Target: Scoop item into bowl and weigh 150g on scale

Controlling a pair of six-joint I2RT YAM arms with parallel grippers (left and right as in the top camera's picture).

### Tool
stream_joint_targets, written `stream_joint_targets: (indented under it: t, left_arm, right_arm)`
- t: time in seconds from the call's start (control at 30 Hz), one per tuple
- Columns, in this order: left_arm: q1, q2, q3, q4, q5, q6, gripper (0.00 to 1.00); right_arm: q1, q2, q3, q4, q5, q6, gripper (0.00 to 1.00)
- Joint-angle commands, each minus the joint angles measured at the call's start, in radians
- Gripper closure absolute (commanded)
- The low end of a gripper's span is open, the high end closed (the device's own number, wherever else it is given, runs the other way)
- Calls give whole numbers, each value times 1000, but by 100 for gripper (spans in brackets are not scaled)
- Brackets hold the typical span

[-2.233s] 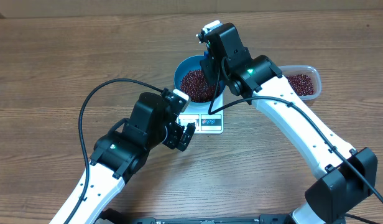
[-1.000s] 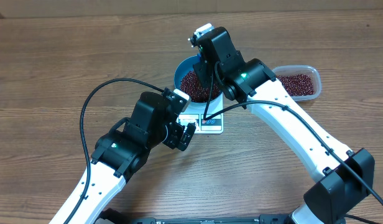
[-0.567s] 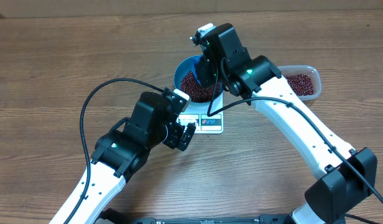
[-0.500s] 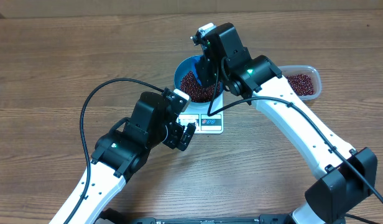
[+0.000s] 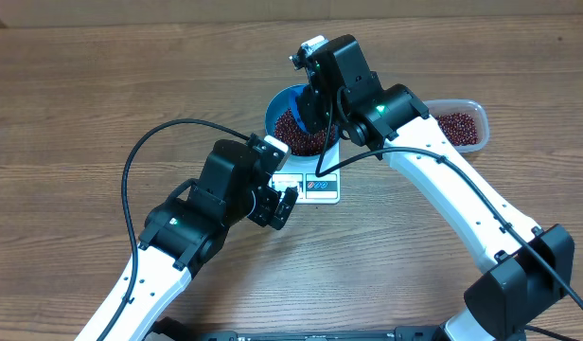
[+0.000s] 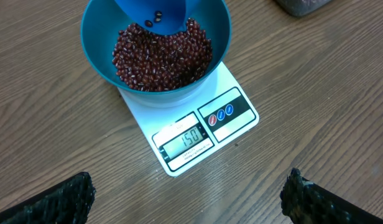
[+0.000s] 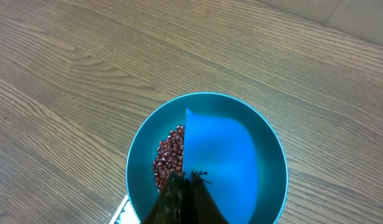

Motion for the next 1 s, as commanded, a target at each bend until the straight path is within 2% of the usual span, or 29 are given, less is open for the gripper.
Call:
stream_joint_targets:
  t: [0.0,0.37,0.63,0.8,0.97]
  left_arm:
    - [6,6,19,5,3,16,0]
    - [6,6,19,5,3,16,0]
    - [6,6,19,5,3,16,0]
    - [6,6,19,5,3,16,1]
    - [6,6,19,5,3,16,0]
  right_arm:
    - [-2,-26,9,0,-6,3,96]
    - [-2,-31,9,-1,-6,4,96]
    - [-24,-101,9,-4,-16,42,96]
    - [-112,-152,9,-15,-145,86,96]
    - [-261,-172,9,-34,-320,118,96]
